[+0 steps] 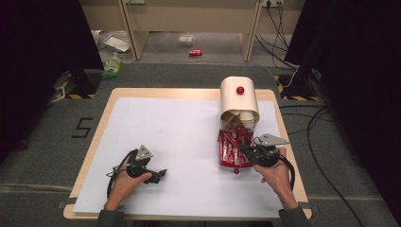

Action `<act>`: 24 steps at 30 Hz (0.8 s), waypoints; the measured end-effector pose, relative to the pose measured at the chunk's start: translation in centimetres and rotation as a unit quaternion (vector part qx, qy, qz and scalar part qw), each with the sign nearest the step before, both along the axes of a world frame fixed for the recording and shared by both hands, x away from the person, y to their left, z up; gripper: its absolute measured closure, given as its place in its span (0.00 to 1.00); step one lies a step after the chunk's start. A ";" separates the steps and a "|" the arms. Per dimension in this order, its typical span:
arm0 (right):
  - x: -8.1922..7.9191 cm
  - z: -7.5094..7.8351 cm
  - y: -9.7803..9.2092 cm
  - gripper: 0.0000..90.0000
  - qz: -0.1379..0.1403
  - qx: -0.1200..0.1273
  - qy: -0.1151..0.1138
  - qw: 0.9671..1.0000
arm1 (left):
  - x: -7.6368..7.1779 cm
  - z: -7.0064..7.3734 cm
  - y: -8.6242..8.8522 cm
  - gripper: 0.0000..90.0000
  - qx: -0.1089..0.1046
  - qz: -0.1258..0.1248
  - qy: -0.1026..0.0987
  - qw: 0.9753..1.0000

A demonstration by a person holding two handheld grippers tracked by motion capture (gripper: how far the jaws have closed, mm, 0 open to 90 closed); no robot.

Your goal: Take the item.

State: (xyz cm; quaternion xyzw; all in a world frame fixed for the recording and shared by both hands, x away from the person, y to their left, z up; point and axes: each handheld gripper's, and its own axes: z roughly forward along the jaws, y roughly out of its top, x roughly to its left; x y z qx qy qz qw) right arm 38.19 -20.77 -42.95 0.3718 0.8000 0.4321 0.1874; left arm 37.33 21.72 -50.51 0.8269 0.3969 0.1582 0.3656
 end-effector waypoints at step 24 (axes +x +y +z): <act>0.4 -1.8 0.3 0.92 -0.003 -0.013 0.014 1.000 | 0.0 0.0 0.0 0.00 0.000 0.000 0.000 1.000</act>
